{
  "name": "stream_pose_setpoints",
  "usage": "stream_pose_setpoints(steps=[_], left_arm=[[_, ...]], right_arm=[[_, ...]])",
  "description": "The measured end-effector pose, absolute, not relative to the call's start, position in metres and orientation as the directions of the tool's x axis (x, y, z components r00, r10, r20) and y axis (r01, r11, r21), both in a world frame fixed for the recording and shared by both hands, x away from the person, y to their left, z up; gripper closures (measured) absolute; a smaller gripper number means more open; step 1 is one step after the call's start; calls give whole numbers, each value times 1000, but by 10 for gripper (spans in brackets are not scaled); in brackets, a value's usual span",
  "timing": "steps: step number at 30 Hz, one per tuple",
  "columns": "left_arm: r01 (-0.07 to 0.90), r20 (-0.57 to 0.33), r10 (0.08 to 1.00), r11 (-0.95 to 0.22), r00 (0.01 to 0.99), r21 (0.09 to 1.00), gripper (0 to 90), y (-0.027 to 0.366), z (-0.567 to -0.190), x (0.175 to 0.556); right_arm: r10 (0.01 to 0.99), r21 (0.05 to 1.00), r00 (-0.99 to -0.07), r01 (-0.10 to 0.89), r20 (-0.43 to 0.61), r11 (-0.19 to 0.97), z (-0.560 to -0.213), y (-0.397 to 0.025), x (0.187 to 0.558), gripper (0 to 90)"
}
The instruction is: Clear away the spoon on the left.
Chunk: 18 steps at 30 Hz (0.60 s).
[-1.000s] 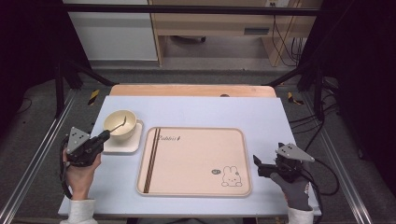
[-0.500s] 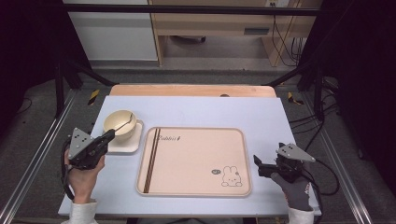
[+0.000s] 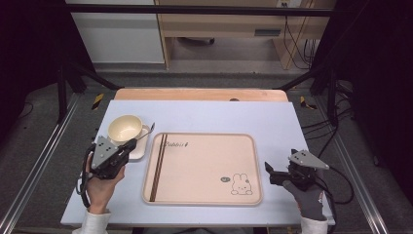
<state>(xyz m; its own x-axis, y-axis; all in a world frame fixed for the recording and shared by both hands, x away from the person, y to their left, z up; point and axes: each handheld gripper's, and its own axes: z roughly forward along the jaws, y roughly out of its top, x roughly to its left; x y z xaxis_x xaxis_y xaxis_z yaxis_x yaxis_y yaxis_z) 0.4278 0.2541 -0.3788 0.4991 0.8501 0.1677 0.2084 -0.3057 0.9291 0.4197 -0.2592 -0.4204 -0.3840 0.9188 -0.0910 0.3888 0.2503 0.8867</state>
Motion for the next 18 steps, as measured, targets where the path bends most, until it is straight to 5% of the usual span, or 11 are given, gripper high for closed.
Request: stream_pose_setpoints(steps=[18], left_arm=[[227, 229, 782, -424, 579, 876, 890, 211, -402, 435]], right_arm=[[918, 885, -385, 389, -95, 255, -421, -259, 420, 4]])
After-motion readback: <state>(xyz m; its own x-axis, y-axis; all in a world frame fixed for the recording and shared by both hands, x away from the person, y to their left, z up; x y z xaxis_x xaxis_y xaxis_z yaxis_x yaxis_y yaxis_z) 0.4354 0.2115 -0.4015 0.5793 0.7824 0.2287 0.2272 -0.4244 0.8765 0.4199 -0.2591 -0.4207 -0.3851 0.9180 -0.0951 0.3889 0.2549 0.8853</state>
